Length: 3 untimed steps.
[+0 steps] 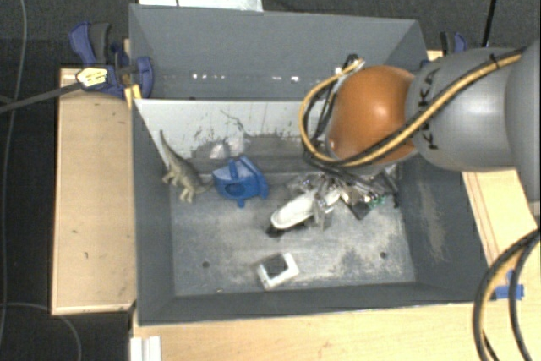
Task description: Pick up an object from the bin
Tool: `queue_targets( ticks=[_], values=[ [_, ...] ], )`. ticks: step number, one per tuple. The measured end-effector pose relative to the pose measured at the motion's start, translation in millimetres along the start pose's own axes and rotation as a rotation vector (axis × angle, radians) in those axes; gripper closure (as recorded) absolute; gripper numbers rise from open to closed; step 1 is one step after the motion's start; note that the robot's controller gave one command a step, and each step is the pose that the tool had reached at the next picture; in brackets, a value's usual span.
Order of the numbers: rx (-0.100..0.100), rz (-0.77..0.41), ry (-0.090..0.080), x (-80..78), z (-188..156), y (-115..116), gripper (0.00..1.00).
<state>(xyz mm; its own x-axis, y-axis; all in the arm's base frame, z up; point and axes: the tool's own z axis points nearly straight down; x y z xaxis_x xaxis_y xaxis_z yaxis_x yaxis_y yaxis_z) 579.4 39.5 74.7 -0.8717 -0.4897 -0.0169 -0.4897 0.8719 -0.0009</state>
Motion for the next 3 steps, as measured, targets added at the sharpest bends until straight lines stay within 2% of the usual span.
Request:
queue_targets(
  ticks=[1,2,3],
  values=[
    [0.002,-0.007,0.002,3.5,-18.8,10.1,1.00],
    [0.003,-0.025,-0.005,-5.5,-21.2,8.5,1.00],
    [0.001,-0.021,0.002,-10.8,-212.7,13.2,1.00]
  ],
)
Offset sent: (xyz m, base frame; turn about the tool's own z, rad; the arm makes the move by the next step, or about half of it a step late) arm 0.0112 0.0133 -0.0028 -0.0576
